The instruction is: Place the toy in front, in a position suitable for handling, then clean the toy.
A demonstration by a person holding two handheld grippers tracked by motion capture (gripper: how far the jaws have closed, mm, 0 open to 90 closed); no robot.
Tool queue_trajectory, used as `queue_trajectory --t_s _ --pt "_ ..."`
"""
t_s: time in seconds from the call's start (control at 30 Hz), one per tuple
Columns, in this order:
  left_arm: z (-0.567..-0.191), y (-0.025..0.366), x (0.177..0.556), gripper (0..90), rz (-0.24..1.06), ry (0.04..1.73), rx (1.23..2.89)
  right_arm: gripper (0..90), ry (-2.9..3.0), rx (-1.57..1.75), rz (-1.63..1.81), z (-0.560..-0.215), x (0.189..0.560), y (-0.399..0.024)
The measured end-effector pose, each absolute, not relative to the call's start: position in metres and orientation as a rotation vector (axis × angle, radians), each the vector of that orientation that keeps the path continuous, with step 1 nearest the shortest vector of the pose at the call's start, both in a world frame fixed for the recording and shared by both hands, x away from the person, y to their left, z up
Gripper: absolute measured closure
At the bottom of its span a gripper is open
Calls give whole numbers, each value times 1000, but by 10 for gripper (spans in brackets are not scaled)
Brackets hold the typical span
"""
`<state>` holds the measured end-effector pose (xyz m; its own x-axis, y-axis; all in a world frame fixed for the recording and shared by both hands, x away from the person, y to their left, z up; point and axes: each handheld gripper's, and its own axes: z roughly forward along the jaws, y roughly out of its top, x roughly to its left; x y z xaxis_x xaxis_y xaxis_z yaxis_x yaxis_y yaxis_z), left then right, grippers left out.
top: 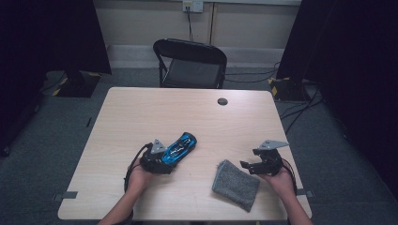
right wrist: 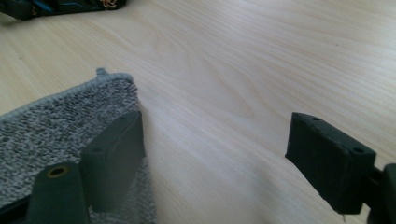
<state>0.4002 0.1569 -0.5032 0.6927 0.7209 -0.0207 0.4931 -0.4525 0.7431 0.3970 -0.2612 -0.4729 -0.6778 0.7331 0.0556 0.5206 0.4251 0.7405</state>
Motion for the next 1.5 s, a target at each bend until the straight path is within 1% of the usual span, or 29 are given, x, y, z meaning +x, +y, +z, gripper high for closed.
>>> queue_trajectory --t_s 0.07,0.33,0.8,1.3,1.5 --pt "-503 157 400 253 385 924 2145 166 2408 1076 1105 -471 395 -259" --pt "-503 157 401 253 384 923 2144 149 2450 1035 1125 -469 391 -250" --pt "-503 157 401 253 382 919 2143 149 2508 956 1170 -465 380 -239" --pt "-503 157 401 253 383 920 2144 149 2571 888 1161 -468 376 -226" --pt "-503 157 401 253 383 921 2144 150 2609 853 1184 -467 367 -220"
